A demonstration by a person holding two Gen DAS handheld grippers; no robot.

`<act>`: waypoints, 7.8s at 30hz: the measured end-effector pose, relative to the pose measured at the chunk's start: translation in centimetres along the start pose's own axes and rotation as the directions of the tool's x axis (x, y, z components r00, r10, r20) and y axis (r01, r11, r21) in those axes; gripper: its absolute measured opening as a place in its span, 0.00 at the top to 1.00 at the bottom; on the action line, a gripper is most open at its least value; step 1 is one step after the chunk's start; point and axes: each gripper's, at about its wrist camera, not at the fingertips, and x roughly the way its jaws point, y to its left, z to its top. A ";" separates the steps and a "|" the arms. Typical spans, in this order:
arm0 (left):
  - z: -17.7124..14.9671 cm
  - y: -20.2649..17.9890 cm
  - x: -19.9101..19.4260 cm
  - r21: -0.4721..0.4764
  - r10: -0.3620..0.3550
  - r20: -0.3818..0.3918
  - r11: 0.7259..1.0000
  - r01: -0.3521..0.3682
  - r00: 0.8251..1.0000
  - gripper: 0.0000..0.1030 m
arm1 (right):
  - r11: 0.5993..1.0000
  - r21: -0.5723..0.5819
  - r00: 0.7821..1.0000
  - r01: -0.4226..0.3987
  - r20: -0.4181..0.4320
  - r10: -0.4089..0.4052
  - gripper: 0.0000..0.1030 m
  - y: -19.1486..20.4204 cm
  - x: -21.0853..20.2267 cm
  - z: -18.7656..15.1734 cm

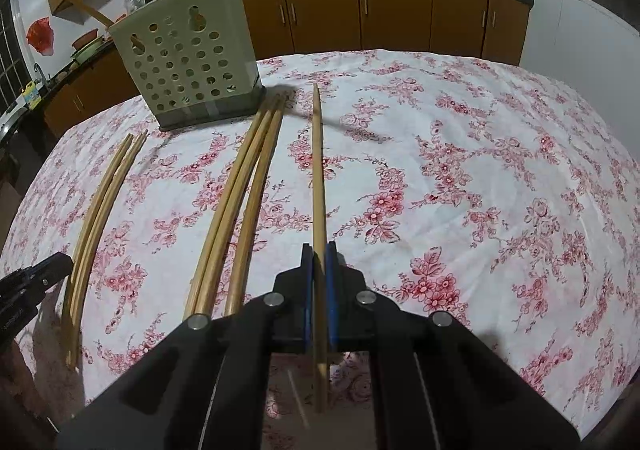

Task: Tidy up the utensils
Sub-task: 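Close the left gripper on a chopstick while the right gripper grasps another chopstick, then raise both held chopsticks from the table toward the green holder, then lower the chopsticks into the holder and open both grippers, then lower both grippers to the remaining chopsticks and close on one each, then hold the grasped chopsticks with both grippers against the tablecloth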

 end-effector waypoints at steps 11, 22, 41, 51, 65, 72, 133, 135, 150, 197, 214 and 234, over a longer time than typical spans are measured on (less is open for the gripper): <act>0.7 0.1 0.8 0.008 0.034 -0.003 0.999 -0.034 0.999 0.92 | 0.999 -0.053 1.000 -0.006 0.009 0.006 0.90 1.3 0.0 -0.4; 2.7 4.0 1.4 -0.062 0.088 0.010 0.994 -0.087 0.996 0.93 | 0.998 -0.007 0.997 0.070 0.027 -0.070 0.92 -0.4 1.3 1.5; 2.6 4.2 1.4 -0.057 0.094 0.017 0.994 -0.093 0.995 0.92 | 0.998 0.019 0.998 0.055 0.024 -0.055 0.91 -0.9 1.5 1.6; 2.7 4.1 1.4 -0.055 0.096 0.017 0.994 -0.095 0.995 0.92 | 0.999 0.026 0.999 0.045 0.025 -0.046 0.91 -1.1 1.5 1.7; 2.6 4.1 1.4 -0.056 0.095 0.017 0.994 -0.094 0.995 0.91 | 0.999 0.028 0.999 0.042 0.025 -0.043 0.91 -1.1 1.5 1.7; 2.5 3.8 1.3 -0.037 0.104 0.015 0.994 -0.103 0.994 0.91 | 0.999 0.030 0.999 0.035 0.024 -0.036 0.91 -1.2 1.3 1.5; 18.8 -5.5 -14.0 0.008 -0.039 0.699 0.999 0.047 0.714 0.93 | 0.983 -0.038 0.727 -0.181 0.668 0.160 0.92 4.1 -16.2 17.9; 18.7 -5.5 -12.6 0.009 -0.042 0.677 0.999 0.050 0.735 0.93 | 0.984 -0.039 0.744 -0.176 0.649 0.159 0.92 4.2 -15.1 18.1; 17.8 -3.3 -13.8 -0.014 -0.080 0.668 0.993 0.119 0.740 0.62 | 0.989 -0.017 0.744 -0.150 0.657 0.124 0.67 2.7 -17.4 15.7; -0.2 -1.2 0.2 0.016 -0.018 0.013 1.000 0.018 1.000 0.81 | 1.000 0.008 1.000 0.002 -0.003 -0.002 0.92 -0.2 0.5 0.3; 3.0 2.2 1.9 -0.023 0.087 0.009 0.996 -0.087 0.996 0.92 | 0.996 -0.041 0.997 0.074 0.026 -0.073 0.92 0.4 1.4 1.5; 3.2 3.1 1.9 -0.054 0.058 0.017 0.997 -0.057 0.998 0.92 | 0.998 0.018 0.998 0.057 0.024 -0.057 0.91 -1.5 2.0 2.1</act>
